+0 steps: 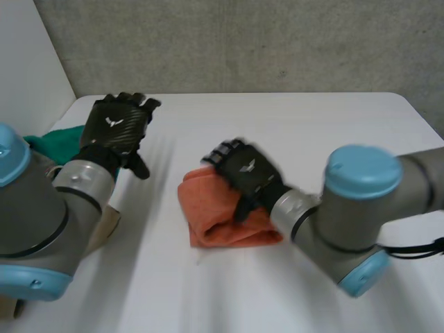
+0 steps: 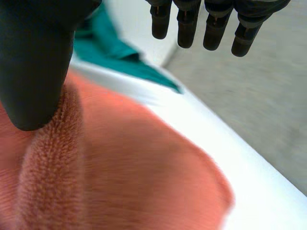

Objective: Fold the laundry.

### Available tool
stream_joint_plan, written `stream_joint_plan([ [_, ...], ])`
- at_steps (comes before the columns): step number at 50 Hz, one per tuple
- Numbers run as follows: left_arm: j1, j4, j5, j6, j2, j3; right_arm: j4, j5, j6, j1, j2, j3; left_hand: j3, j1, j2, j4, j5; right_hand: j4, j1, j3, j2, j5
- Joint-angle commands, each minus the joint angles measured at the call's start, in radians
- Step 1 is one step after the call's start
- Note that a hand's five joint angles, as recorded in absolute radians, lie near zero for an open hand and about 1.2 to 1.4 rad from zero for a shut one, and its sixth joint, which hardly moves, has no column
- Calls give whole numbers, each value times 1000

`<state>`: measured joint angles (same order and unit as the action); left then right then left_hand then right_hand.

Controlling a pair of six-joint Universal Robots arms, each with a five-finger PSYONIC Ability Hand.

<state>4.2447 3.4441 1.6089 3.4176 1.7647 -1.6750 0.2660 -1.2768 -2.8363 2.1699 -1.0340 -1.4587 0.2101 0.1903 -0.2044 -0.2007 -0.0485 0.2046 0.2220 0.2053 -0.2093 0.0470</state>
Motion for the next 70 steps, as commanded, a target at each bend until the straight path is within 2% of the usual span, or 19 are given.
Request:
stream_joint_plan([
  [1,-87,9,-44,-37,94,104,-50,-39,-253,-102,-106,-17,-36,-16,30,26,48,-30,-47,-31,35,-47],
  [4,-144,-22,-46,-69,157,161,-123,-13,-296,-119,-84,12,-36,-16,30,26,48,-30,-47,-31,35,-47],
  [10,-235,-138,3,-116,304,268,-298,10,-275,-137,32,133,-36,-16,30,26,48,-30,-47,-31,35,-47],
  [17,-230,-267,120,-124,443,353,-413,-1,-230,-133,161,227,-36,-16,30,26,48,-30,-47,-31,35,-47],
  [21,-218,-313,137,-121,478,354,-424,-65,-149,-127,230,261,-36,-16,30,26,48,-30,-47,-31,35,-47],
  [26,-206,-348,129,-115,481,333,-421,-167,-72,-133,207,251,-36,-16,30,26,48,-30,-47,-31,35,-47],
  [32,-172,-327,126,-92,397,317,-329,-200,-43,-140,66,152,-36,-16,30,26,48,-30,-47,-31,35,-47],
  [36,-143,-301,76,-69,303,316,-213,-243,-25,-140,-46,42,-36,-16,30,26,48,-30,-47,-31,35,-47],
  [40,-106,-278,-29,-64,214,311,-122,-289,-35,-143,-121,-66,-36,-16,30,26,48,-30,-47,-31,35,-47],
  [44,-66,-281,-179,-72,145,310,-106,-286,-130,-147,-152,-155,-36,-16,30,26,48,-30,-47,-31,35,-47],
  [45,-52,-292,-261,-74,124,308,-113,-273,-188,-150,-152,-179,-36,-16,30,26,48,-30,-47,-31,35,-47],
  [48,-31,-321,-398,-78,96,307,-128,-239,-293,-156,-143,-210,-36,-16,30,26,48,-30,-47,-31,35,-47],
  [49,-17,-351,-487,-78,82,305,-139,-213,-354,-157,-129,-224,-36,-16,30,26,48,-30,-47,-31,35,-47],
  [53,9,-425,-653,-72,59,305,-142,-152,-463,-151,-91,-239,-36,-16,30,26,48,-30,-47,-31,35,-47],
  [57,4,-465,-710,-64,45,304,-107,-136,-482,-136,-45,-229,-36,-16,30,26,48,-30,-47,-31,35,-47],
  [67,-37,-451,-679,-35,27,271,-36,-199,-471,-85,66,-163,-36,-16,30,26,48,-1,-18,-1,6,-18],
  [70,-46,-436,-663,-34,24,262,-22,-217,-465,-71,89,-143,-36,-16,30,26,48,119,102,119,-114,102],
])
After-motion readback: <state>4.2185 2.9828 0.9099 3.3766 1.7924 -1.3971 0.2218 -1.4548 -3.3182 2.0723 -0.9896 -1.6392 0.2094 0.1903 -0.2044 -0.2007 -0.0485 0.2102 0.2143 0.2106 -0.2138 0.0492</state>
